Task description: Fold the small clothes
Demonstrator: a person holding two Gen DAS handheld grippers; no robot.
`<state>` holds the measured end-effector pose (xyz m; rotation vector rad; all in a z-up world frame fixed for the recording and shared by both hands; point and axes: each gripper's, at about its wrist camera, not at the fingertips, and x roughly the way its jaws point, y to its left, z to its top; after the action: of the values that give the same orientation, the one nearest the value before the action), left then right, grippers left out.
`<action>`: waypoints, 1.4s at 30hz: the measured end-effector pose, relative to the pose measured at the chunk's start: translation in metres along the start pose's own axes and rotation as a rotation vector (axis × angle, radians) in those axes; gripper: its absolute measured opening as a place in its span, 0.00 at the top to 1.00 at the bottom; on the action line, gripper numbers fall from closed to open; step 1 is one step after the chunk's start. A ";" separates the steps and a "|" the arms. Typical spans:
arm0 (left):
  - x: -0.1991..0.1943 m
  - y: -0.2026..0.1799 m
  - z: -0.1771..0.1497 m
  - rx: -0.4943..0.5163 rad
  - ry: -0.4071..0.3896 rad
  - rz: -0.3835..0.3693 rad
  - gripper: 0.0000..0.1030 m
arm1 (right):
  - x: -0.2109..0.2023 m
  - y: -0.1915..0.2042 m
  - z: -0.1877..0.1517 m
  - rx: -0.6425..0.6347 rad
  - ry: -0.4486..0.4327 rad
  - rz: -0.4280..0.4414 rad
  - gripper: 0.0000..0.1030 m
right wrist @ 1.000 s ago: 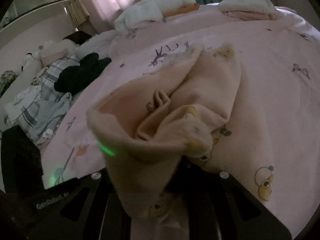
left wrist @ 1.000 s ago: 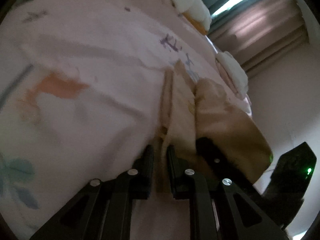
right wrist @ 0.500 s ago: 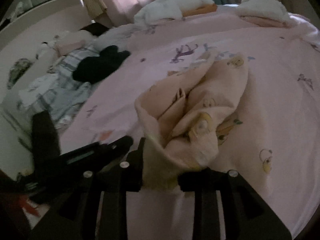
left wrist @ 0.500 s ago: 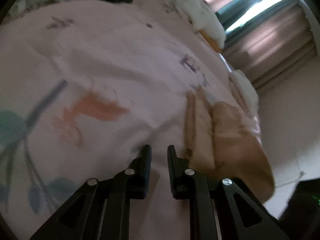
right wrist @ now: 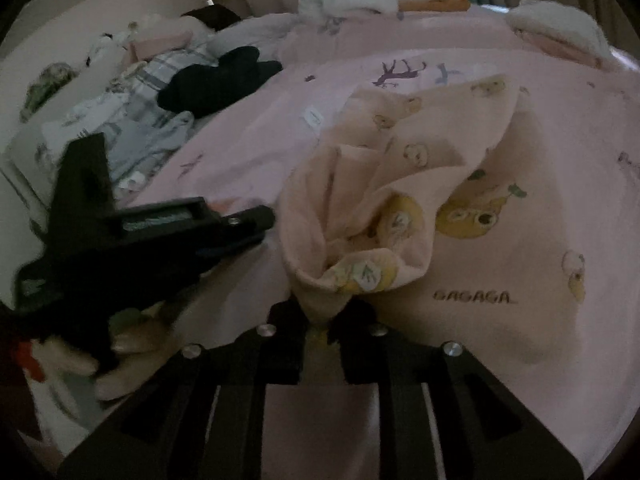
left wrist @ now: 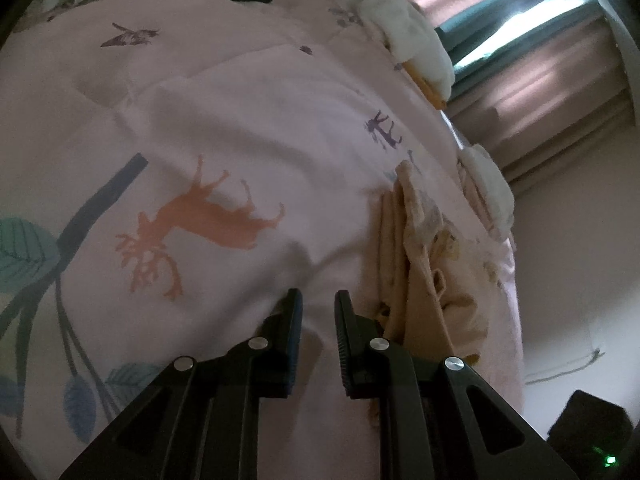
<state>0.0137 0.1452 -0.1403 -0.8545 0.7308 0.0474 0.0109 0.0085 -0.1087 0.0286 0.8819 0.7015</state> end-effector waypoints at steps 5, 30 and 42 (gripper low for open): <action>0.001 0.000 0.000 0.005 -0.001 0.008 0.84 | -0.021 0.003 0.003 -0.004 -0.002 0.049 0.47; 0.000 0.013 0.005 -0.073 0.024 -0.080 0.82 | 0.077 -0.027 0.078 0.416 0.139 0.327 0.91; -0.005 0.013 0.003 -0.085 0.026 -0.089 0.82 | 0.037 -0.019 0.046 0.352 0.104 0.369 0.63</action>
<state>0.0072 0.1575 -0.1447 -0.9690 0.7181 -0.0121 0.0698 0.0269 -0.1102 0.4828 1.1058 0.8874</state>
